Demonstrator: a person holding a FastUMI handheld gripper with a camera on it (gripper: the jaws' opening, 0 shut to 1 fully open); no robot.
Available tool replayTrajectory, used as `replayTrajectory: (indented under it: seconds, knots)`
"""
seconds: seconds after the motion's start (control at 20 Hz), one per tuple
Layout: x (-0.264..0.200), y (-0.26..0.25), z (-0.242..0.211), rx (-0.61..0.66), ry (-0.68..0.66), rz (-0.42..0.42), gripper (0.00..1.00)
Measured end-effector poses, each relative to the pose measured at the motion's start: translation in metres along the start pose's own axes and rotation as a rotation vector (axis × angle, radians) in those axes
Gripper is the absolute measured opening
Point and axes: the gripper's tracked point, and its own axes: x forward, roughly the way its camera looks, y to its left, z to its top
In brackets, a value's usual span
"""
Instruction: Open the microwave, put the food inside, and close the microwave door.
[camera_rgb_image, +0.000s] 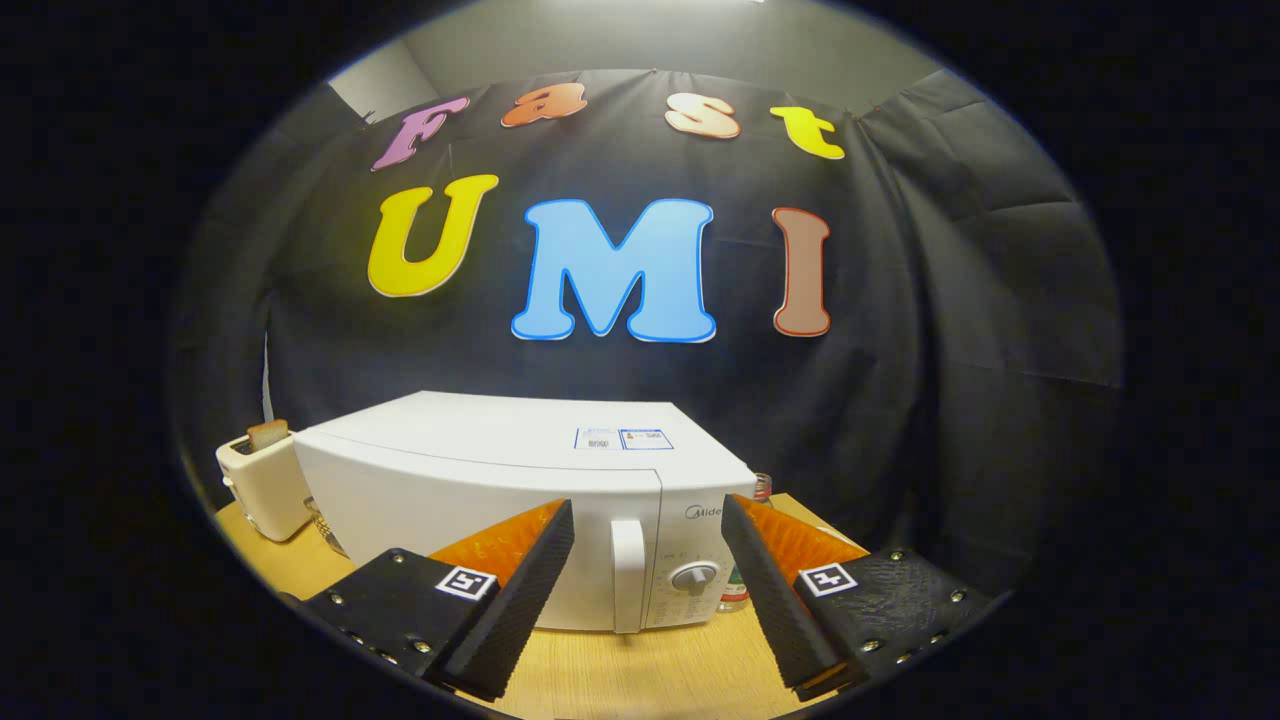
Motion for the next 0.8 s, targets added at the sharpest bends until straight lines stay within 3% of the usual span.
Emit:
replayTrajectory:
  seconds: [0.1, 0.2, 0.3, 0.4, 0.45, 0.6, 0.65, 0.8]
  knots:
    - [0.015, 0.004, -0.017, 0.006, 0.027, 0.031, 0.89]
    - [0.025, 0.011, -0.033, 0.010, 0.059, 0.060, 0.77]
    - [0.033, 0.015, -0.044, -0.002, 0.076, 0.067, 0.77]
    - [0.046, 0.011, -0.055, -0.019, 0.098, 0.044, 0.64]
    - [0.049, 0.011, -0.061, -0.005, 0.124, 0.046, 0.45]
    - [0.048, 0.012, -0.068, 0.077, 0.184, 0.034, 0.28]
    - [0.049, 0.013, -0.067, 0.082, 0.189, 0.031, 0.18]
    - [0.044, 0.014, -0.067, 0.049, 0.187, 0.020, 0.10]
